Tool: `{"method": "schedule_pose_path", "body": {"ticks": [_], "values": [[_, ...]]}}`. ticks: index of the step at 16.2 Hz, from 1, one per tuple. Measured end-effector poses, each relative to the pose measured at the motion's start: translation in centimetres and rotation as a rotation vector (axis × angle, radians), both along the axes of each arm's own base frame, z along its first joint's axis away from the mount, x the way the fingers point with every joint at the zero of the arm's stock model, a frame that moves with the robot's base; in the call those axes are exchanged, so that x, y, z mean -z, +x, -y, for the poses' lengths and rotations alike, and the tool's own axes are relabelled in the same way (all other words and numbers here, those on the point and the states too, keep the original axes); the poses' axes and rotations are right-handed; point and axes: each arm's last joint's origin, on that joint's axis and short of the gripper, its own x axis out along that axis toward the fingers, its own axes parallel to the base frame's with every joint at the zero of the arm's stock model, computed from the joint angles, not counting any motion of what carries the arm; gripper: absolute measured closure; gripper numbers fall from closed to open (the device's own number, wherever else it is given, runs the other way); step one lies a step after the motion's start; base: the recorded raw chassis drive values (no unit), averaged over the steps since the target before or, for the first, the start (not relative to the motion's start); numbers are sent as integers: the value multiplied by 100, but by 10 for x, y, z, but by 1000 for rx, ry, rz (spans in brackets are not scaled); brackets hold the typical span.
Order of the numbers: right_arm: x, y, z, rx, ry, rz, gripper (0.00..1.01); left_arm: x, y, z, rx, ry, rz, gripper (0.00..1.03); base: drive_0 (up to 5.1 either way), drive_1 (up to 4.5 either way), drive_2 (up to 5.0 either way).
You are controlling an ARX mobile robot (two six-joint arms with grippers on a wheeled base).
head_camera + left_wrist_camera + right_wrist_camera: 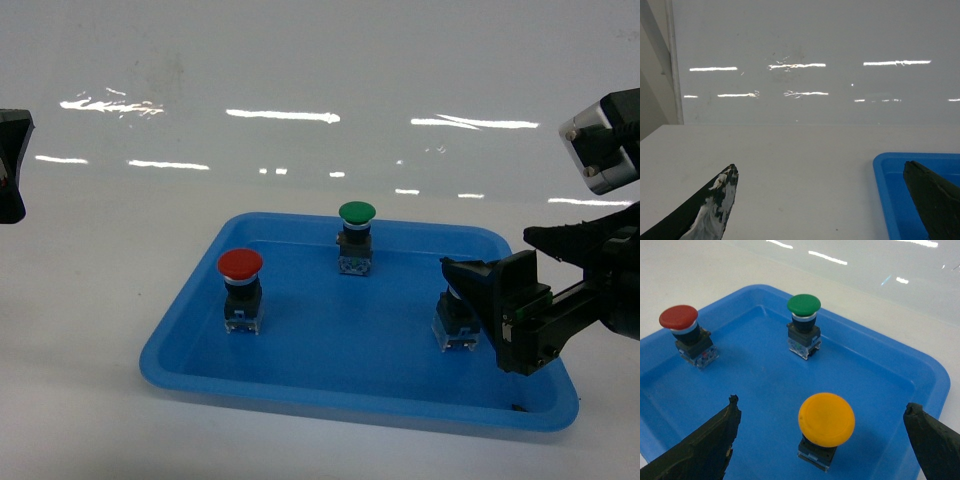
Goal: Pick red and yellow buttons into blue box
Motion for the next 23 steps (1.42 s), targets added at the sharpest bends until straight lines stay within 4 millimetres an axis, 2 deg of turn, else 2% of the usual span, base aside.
{"method": "schedule_pose_path", "body": {"ticks": [11,15,17,19,23], "values": [[1,0,-2,-8,-21,3,3,0,0,0,0,0,0,5,0,0,0],[0,2,-32,-58,-40,10,3,0,0,0,0,0,0,5,0,0,0],[1,1,-38,-67,-42,7,3,0,0,0,-2,0,0,5,0,0,0],[3,4,-37,-42,-49,8,3,0,0,0,-2,0,0,5,0,0,0],[6,11,-22,21,-53,28,3,0,0,0,-2,0,0,5,0,0,0]]}}
